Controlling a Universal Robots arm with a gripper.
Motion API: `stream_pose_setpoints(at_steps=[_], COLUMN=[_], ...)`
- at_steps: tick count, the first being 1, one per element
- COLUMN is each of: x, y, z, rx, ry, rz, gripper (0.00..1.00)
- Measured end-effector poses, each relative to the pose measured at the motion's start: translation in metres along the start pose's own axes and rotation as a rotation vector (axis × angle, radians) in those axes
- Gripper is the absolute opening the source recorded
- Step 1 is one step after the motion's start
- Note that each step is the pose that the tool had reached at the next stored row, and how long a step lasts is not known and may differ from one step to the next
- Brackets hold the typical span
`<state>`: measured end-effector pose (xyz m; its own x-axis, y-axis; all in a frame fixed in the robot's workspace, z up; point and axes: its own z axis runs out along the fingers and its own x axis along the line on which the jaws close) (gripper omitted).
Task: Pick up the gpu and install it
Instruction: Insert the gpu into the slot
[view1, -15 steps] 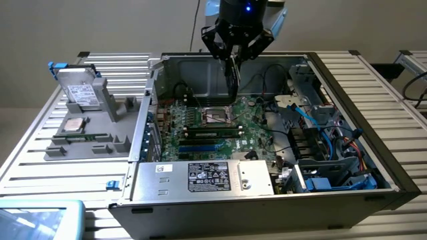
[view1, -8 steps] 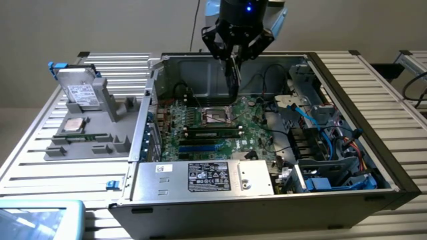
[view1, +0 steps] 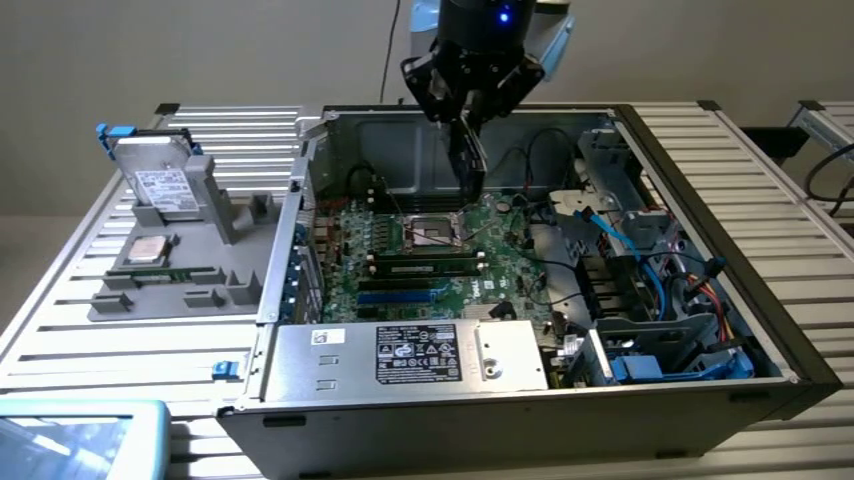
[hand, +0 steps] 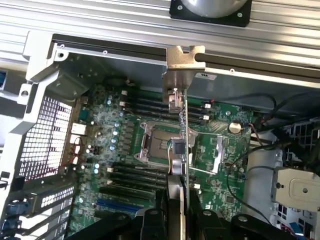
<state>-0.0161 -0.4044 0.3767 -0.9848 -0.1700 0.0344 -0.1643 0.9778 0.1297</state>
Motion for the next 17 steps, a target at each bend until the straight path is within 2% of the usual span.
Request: stream_pose_setpoints(at_steps=[13,17], x=[0.0000,0.0000], y=[0.0000,0.0000], z=[0.0001,0.0002], rx=[0.0078,0.0075], ry=[0.0306,0.0393], rz=[-0.235,-0.307], gripper=[0.28,0.28])
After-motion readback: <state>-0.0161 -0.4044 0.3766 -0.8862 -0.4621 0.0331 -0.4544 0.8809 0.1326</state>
